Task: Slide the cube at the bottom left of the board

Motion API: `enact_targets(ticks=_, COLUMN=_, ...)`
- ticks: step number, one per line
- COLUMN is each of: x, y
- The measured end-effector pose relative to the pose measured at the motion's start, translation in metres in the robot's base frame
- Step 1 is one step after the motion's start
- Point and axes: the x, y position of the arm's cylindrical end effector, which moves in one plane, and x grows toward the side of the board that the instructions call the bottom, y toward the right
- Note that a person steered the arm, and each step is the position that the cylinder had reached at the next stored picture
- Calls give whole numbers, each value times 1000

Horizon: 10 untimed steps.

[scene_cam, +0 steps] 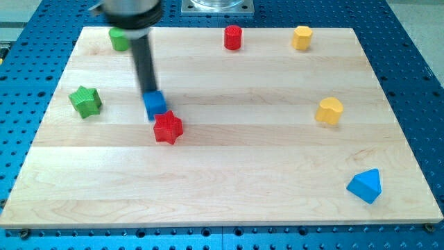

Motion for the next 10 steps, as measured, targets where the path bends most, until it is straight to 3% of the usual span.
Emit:
enact_targets(ticks=1, x=20, y=5)
enact_targets(ticks=2, x=-5, y=51)
enact_targets(ticks=3, x=36, y=65)
enact_targets(ticks=4, x=76, y=21)
enact_targets(ticks=6, x=66, y=107)
enact_targets(ticks=7, x=91, y=101)
enact_targets(ticks=9, x=91, y=-20)
enact_targets(ticks=10, x=81, y=-21)
